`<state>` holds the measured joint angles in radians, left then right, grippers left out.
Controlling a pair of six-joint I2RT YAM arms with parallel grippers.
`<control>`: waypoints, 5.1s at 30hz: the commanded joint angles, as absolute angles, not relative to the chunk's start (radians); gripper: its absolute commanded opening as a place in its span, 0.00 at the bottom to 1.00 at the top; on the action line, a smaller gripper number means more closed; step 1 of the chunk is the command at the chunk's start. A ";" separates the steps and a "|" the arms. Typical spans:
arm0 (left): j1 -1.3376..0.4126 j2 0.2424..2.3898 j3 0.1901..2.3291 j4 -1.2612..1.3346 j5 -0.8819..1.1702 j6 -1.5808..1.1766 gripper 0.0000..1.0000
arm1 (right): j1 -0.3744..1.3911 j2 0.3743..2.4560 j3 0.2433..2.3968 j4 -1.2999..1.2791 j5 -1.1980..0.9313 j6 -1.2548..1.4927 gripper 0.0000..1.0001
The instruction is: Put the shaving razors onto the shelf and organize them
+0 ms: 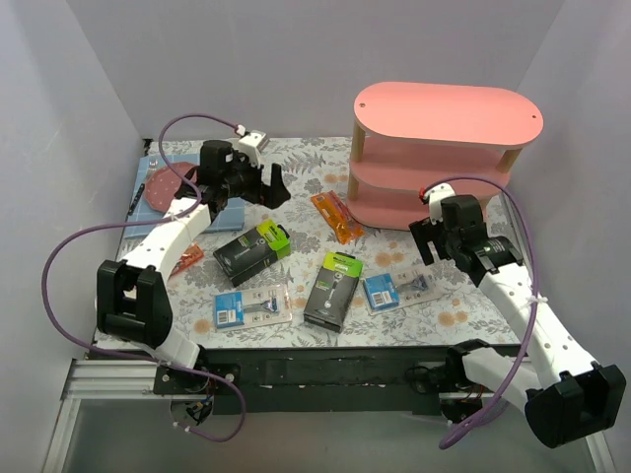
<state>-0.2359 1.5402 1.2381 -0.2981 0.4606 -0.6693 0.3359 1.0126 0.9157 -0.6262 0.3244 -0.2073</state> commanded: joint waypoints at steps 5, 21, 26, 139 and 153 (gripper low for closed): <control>-0.415 1.615 1.350 -0.144 0.506 -0.632 0.98 | 0.230 0.943 0.942 -0.754 0.065 -0.406 0.98; -0.480 1.956 1.620 0.185 0.560 -0.861 0.80 | 0.009 0.799 0.982 -0.693 0.190 -0.232 0.98; -0.485 2.046 1.683 0.287 0.587 -0.857 0.80 | -0.081 0.848 1.025 -0.655 0.186 -0.190 0.98; -0.759 1.408 0.524 0.103 0.373 -1.160 0.00 | 0.497 1.694 1.059 -0.359 -0.655 -0.393 0.87; -0.592 1.669 0.963 0.017 0.106 -1.109 0.00 | 0.499 1.359 0.750 -0.307 -0.683 -0.213 0.89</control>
<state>-0.6048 1.6932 0.8730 -0.0872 0.1658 -1.1164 0.4377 1.4200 0.7967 -0.3347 -0.4877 -0.2935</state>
